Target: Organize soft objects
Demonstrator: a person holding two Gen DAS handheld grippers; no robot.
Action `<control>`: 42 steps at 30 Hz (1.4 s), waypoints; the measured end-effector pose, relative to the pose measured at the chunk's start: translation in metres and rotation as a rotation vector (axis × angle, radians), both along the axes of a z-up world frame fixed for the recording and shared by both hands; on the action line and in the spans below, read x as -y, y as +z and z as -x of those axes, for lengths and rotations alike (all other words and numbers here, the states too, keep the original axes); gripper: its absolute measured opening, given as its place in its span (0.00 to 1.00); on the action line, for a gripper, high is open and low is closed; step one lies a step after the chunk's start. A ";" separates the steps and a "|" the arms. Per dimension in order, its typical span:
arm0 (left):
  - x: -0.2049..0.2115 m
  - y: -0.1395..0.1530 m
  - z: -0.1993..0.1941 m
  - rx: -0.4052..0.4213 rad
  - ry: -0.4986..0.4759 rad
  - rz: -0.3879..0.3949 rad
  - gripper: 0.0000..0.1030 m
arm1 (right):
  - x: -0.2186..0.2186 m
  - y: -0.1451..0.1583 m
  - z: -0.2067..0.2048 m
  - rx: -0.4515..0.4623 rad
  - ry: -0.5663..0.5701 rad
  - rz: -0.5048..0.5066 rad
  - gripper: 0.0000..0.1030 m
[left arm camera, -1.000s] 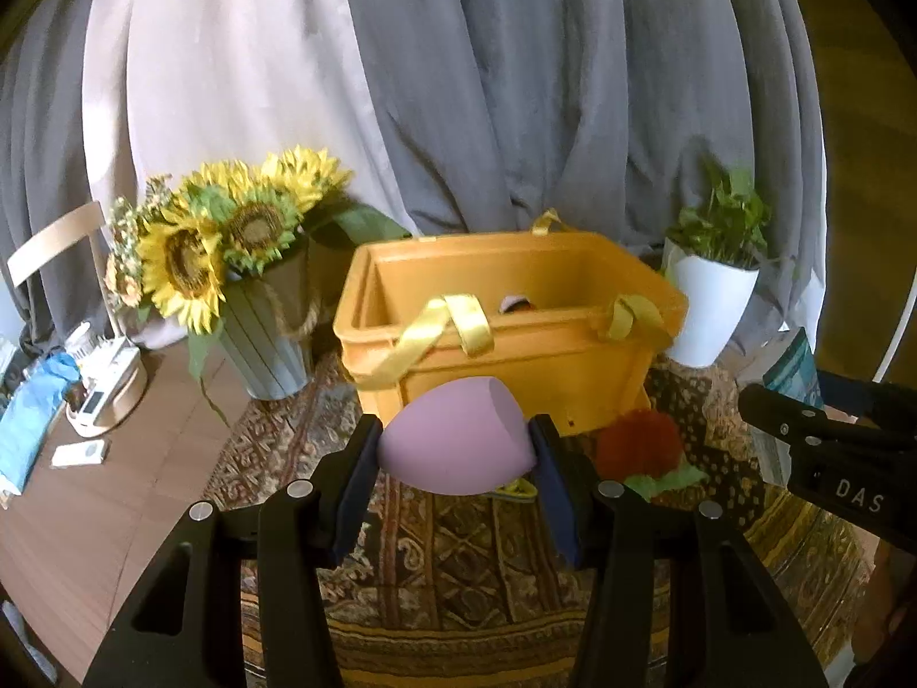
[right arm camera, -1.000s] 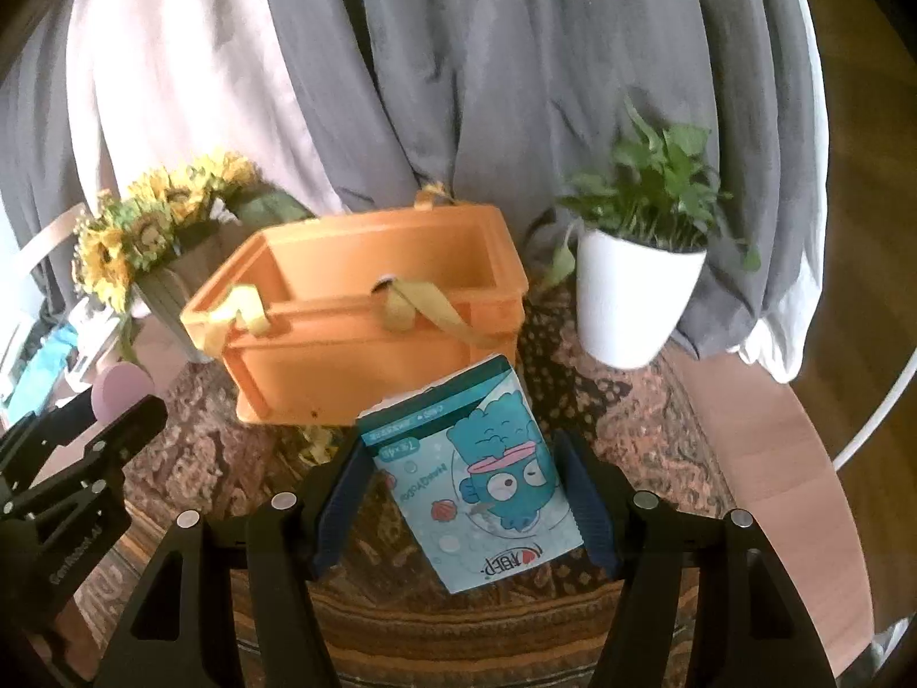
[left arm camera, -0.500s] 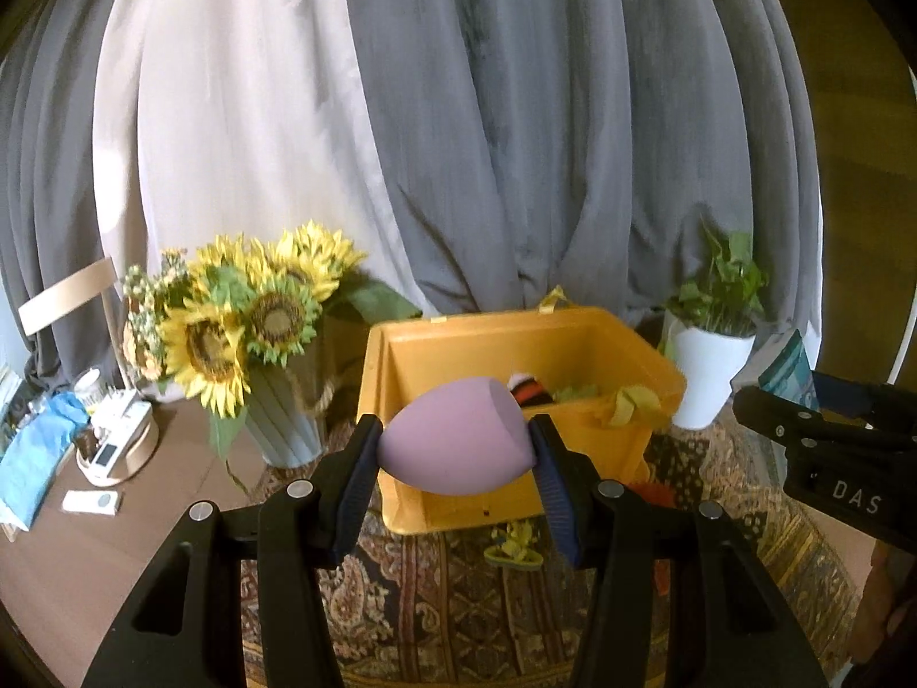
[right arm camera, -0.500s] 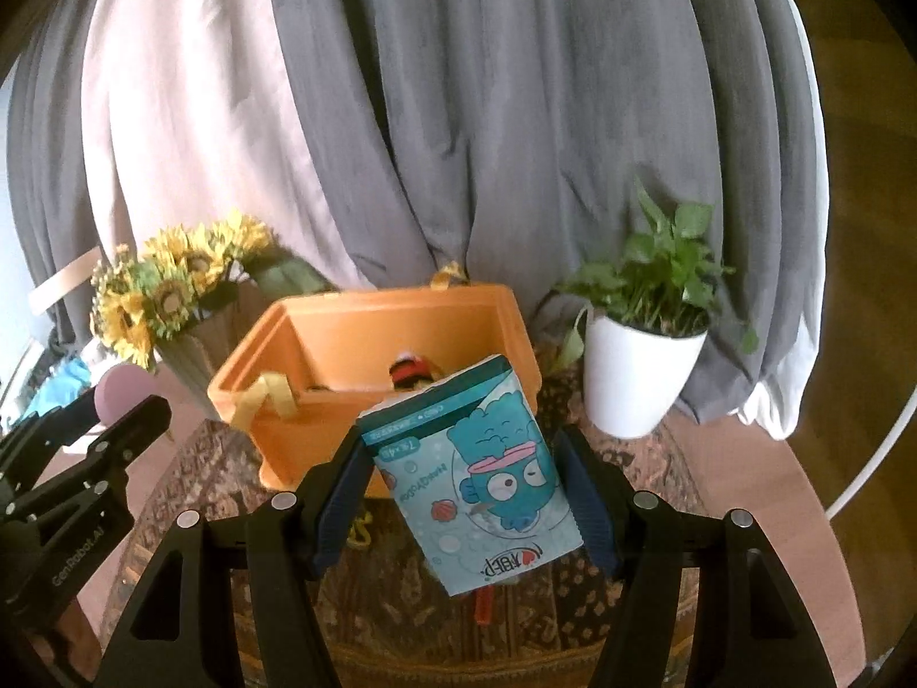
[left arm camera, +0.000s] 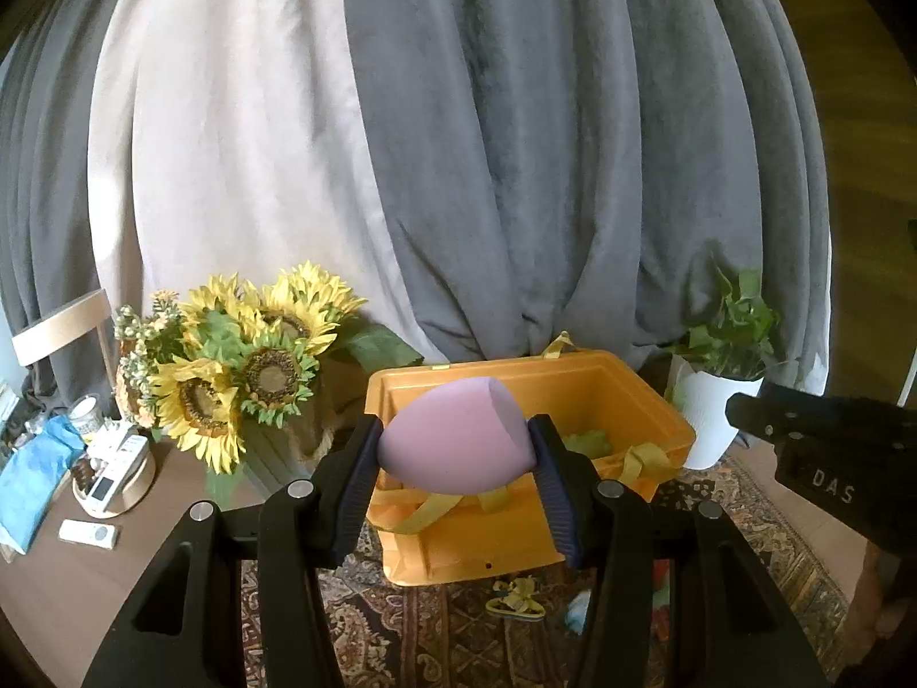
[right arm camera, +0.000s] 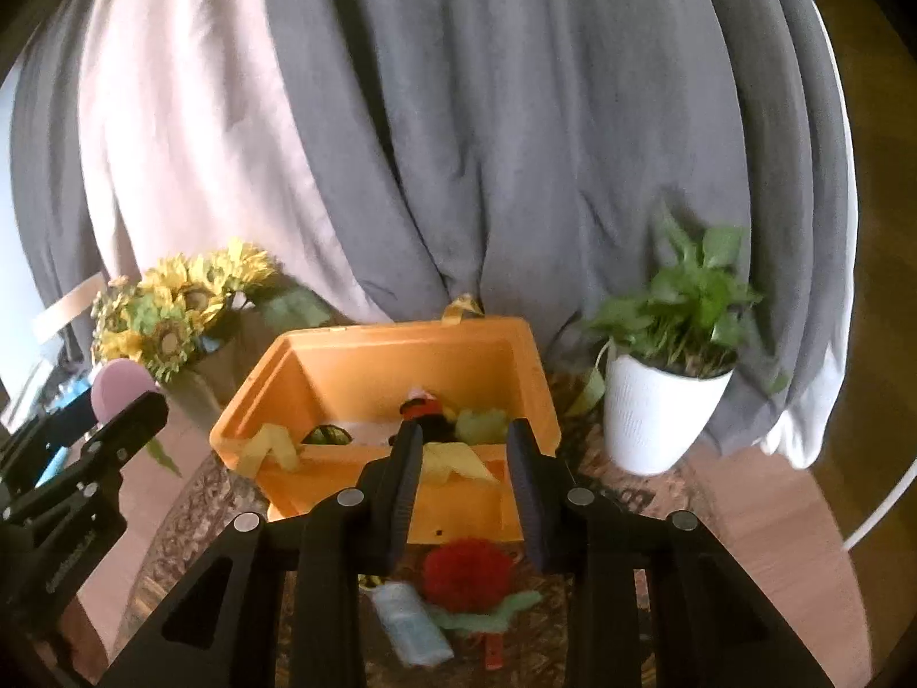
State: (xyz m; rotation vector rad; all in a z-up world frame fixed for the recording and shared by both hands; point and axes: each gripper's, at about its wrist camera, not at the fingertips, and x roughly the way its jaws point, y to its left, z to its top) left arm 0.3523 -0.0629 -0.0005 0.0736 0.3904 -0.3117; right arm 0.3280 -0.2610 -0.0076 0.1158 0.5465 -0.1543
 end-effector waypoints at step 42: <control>0.069 -0.050 -0.157 -0.290 -0.089 -0.103 0.70 | 0.046 -0.036 -0.118 -0.101 -0.019 -0.030 0.33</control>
